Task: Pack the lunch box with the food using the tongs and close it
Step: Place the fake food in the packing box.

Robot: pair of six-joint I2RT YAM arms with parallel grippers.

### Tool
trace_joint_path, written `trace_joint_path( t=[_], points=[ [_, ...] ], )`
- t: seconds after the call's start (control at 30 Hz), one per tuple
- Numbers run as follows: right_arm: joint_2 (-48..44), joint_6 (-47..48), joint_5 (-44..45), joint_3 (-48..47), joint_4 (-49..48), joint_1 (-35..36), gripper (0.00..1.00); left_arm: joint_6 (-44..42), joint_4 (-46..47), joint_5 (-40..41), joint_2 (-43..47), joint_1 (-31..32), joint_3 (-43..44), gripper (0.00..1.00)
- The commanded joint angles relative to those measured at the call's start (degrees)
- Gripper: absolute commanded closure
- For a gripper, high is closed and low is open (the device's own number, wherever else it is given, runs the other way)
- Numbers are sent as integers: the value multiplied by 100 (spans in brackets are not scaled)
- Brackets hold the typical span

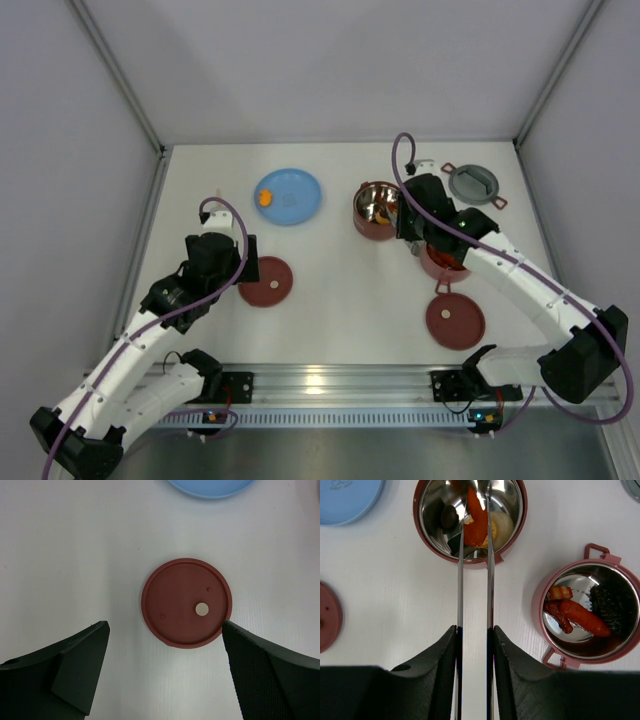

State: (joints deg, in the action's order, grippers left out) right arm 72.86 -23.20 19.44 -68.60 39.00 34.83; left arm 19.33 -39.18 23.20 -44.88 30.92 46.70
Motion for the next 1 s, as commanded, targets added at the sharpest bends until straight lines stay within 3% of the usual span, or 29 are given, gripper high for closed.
trace_joint_path(
  t=[0.0,0.57,0.97],
  points=[
    [-281,-62,77,13,-271,-81,74,-26,59,18,23,20,41,1],
    [-2248,-624,833,769,986,-310,74,-44,59,-26,94,28,41,1],
    [-2996,-1055,1237,1015,2128,-372,73,-61,86,-123,129,28,41,1]
  ],
)
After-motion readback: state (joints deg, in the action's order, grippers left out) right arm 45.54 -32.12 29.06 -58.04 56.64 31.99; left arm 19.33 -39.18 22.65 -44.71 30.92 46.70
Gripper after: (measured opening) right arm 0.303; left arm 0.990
